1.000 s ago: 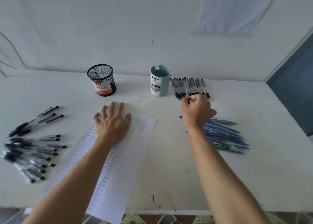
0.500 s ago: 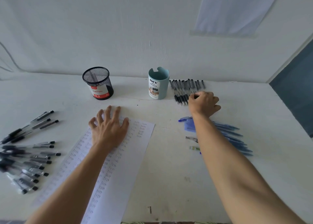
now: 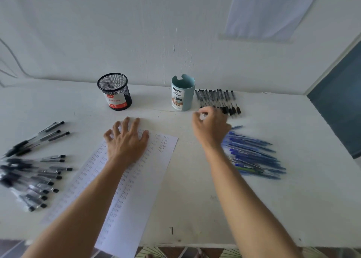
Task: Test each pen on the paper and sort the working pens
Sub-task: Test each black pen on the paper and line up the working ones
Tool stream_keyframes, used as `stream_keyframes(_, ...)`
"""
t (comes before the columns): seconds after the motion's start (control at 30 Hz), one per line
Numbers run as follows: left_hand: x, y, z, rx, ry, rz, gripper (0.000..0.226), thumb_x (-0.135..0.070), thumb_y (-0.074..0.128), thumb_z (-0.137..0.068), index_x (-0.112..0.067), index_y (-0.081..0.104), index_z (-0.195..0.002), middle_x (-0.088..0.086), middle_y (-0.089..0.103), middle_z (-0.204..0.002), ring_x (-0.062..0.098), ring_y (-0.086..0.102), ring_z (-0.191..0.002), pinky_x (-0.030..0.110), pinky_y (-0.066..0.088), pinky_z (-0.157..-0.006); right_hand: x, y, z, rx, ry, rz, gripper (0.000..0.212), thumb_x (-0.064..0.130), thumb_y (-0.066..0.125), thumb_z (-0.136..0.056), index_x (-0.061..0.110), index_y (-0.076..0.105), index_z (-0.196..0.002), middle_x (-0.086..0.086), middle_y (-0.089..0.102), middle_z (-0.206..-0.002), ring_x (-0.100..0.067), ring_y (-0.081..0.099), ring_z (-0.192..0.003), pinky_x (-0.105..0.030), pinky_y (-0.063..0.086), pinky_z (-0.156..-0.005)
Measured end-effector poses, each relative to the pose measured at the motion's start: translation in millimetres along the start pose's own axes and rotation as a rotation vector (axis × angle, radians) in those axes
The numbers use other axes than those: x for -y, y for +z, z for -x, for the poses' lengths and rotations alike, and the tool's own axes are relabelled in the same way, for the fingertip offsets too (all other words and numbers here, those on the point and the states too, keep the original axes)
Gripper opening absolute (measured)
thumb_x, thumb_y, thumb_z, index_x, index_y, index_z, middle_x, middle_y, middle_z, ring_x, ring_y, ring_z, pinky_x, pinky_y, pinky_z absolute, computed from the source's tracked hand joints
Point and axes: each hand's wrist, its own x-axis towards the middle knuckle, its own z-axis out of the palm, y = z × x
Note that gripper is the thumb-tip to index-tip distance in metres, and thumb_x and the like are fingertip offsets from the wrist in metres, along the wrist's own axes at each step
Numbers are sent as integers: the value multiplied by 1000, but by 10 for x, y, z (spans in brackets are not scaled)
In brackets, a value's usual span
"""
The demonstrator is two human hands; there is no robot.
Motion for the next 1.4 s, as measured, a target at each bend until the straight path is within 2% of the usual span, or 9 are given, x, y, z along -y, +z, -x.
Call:
stream_keyframes(0.2,6,-19,1,7,-15,35,60,-62,28,-96,-34,30,-149,-2,25,-162,26,18,-149,53,16,-115,36,285,918,306,-280,-7,52,46,40,-80,19,69,-113,-7,64,-123,-31,55,-120,-47,41,-102)
stream_keyframes(0.33,35,-32,2,-11,-51,117,66,-64,39,-94,-29,35,-149,-6,30,-161,21,20,-149,49,14,-116,10,264,1043,510,-333,169,71,59,27,-86,25,43,-146,-5,29,-160,-25,15,-151,-48,4,-122)
stream_keyframes(0.43,49,-84,8,-53,-80,248,66,-58,53,-91,-26,40,-147,-4,41,-155,18,26,-147,45,13,-118,-20,246,1039,540,-394,255,68,60,37,-95,25,27,-153,-5,13,-165,-25,2,-153,-49,-4,-123)
stream_keyframes(0.63,360,-373,-24,-72,-239,914,38,-26,61,-93,-23,61,-130,5,62,-131,22,57,-121,48,46,-106,-15,242,1071,546,-406,330,80,70,18,-88,26,20,-155,-6,8,-166,-27,-1,-153,-49,-6,-123)
stream_keyframes(0.77,718,-478,-37,-218,-289,473,47,0,50,-86,-14,61,-130,12,54,-139,30,43,-130,47,35,-109,-18,264,1097,511,-417,311,72,65,30,-92,25,27,-152,-8,14,-165,-28,4,-153,-49,-2,-123)
stream_keyframes(0.93,1066,-488,45,-61,-452,-38,47,-2,50,-81,0,49,-128,17,47,-139,36,28,-136,52,22,-109,-14,285,1109,476,-407,292,68,60,40,-93,24,31,-149,-7,18,-164,-27,8,-152,-49,0,-122)
stream_keyframes(1.03,1113,-484,87,-79,-407,-46,29,3,48,-87,7,57,-115,24,55,-125,40,41,-124,52,32,-105,-20,281,1100,464,-394,255,70,62,40,-88,25,36,-147,-5,22,-162,-26,11,-152,-49,2,-122)
stream_keyframes(1.2,1178,-464,116,-216,-276,133,26,23,44,-84,17,66,-96,32,61,-104,38,53,-88,40,44,-71,1,248,1083,483,-357,192,77,62,36,-77,28,38,-146,-1,24,-161,-22,11,-151,-47,2,-122)
stream_keyframes(1.4,927,-536,211,-629,152,282,18,-8,59,-98,-3,67,-113,17,72,-102,37,60,-100,41,37,-84,9,180,983,627,-273,82,66,54,49,-86,33,36,-148,5,15,-165,-16,3,-153,-42,-5,-123)
